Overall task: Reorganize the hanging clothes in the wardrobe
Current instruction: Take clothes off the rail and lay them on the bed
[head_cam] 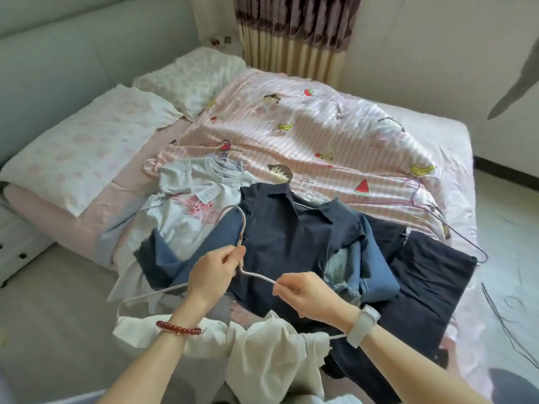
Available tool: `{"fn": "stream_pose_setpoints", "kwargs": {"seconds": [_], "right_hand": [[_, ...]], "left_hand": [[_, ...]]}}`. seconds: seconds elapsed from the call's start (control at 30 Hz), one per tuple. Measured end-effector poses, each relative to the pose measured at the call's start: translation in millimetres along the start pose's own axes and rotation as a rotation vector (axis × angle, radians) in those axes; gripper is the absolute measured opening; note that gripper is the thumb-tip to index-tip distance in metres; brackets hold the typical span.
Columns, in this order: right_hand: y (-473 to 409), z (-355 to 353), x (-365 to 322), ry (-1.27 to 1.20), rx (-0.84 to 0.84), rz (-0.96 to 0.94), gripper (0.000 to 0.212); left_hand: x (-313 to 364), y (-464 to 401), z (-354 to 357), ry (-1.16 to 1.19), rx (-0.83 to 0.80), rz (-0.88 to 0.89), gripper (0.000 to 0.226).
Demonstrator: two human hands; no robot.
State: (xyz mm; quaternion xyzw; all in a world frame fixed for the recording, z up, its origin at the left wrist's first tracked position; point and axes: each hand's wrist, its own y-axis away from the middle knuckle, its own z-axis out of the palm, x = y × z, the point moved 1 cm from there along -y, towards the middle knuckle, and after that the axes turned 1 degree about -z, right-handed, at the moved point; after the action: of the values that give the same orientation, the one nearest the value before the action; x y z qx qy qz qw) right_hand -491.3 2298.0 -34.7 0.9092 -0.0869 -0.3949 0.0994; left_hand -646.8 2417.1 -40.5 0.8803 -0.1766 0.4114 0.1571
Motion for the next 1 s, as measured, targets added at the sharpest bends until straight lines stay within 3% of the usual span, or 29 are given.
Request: {"fn": "stream_pose_setpoints", "kwargs": {"seconds": [0.13, 0.27, 0.5, 0.57, 0.7, 0.8, 0.9, 1.0], "right_hand": [[4, -24, 26, 0.042, 0.064, 0.115, 0.023], [35, -28, 49, -0.038, 0.075, 0.241, 0.026], [125, -16, 65, -0.187, 0.302, 0.539, 0.023], [152, -20, 67, -0.165, 0.433, 0.626, 0.023], [194, -50, 67, -0.059, 0.772, 0.76, 0.023], [210, -87, 64, 0.153, 0.997, 0.835, 0.019], [213, -128, 63, 0.342, 1.16, 0.788, 0.018], [204, -172, 73, 0.432, 1.218, 0.691, 0.016]], "left_hand": [[18, -20, 31, 0.19, -0.189, -0.068, 0.044], [40, -30, 67, 0.139, -0.4, -0.037, 0.046], [82, -10, 132, 0.165, -0.785, 0.089, 0.045], [105, 4, 149, 0.2, -0.866, 0.134, 0.046], [169, 21, 173, 0.245, -0.934, 0.196, 0.046], [221, 23, 180, 0.312, -0.972, 0.233, 0.044], [267, 14, 182, 0.37, -0.988, 0.26, 0.044], [302, -9, 186, 0.399, -0.924, 0.273, 0.043]]}}
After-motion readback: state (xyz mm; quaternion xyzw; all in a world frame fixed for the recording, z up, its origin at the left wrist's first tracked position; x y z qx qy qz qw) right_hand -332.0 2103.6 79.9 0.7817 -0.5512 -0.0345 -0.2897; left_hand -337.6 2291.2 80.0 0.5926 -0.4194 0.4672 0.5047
